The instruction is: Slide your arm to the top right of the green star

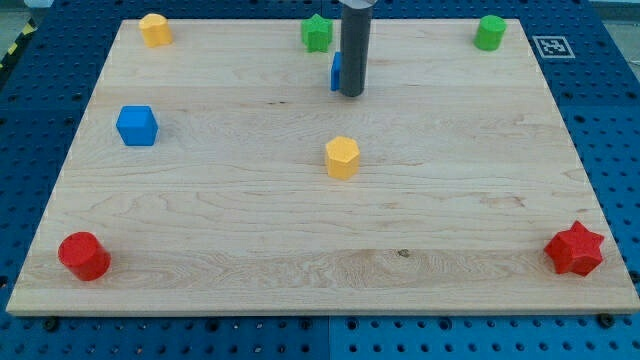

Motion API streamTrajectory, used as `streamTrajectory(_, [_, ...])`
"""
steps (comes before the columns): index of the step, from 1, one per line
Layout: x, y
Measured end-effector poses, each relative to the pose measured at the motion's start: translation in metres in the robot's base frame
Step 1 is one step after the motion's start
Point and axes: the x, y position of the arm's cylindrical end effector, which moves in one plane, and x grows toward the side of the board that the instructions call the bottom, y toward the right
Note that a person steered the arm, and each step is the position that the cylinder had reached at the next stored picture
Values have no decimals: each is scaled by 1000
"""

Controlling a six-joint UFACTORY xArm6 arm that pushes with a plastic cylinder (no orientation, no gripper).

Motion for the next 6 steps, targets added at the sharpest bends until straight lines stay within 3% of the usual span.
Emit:
streamTrajectory(1, [-13,34])
streamTrajectory(2, [-53,62])
streamTrajectory(3, [-118,63])
streamTrajectory(4, [-144,54])
streamTrajectory(6, [-143,5])
